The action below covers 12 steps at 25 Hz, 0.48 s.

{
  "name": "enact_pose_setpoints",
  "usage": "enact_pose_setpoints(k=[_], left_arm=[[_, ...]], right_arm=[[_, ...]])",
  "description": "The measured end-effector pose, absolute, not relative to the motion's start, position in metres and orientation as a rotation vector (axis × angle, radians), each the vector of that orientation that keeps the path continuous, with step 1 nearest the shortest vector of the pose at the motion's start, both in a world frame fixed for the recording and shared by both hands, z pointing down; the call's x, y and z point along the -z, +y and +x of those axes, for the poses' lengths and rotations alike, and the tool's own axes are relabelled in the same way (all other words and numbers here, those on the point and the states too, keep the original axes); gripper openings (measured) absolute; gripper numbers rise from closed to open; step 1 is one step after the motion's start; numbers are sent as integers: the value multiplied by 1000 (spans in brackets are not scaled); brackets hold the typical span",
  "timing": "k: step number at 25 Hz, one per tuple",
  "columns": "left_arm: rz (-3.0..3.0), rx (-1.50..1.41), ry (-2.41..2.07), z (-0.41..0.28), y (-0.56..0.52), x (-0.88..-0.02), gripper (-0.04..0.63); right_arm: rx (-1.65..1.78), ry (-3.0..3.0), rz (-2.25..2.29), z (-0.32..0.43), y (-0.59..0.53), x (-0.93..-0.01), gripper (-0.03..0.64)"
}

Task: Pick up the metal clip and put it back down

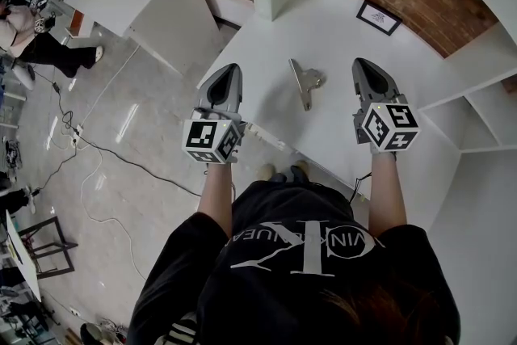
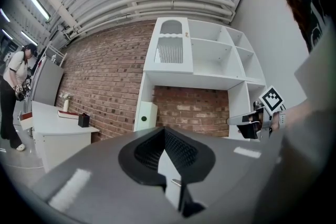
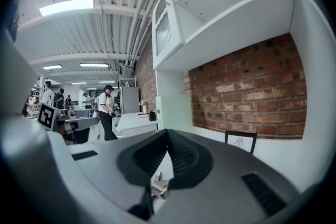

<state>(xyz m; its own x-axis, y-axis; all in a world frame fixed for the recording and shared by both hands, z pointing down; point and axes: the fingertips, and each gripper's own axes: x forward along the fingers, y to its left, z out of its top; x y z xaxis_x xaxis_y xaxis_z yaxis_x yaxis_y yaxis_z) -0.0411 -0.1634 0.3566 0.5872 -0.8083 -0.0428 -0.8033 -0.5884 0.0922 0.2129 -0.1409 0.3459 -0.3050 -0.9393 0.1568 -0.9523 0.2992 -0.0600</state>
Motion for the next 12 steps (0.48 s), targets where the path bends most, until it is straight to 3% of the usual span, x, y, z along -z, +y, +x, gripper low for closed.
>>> enact_pose_setpoints(k=[12], left_arm=[[2735,130,-1402,-41,-165,-358,-11]], right_arm=[[-215,-2459,1792,216,-144,-348,12]])
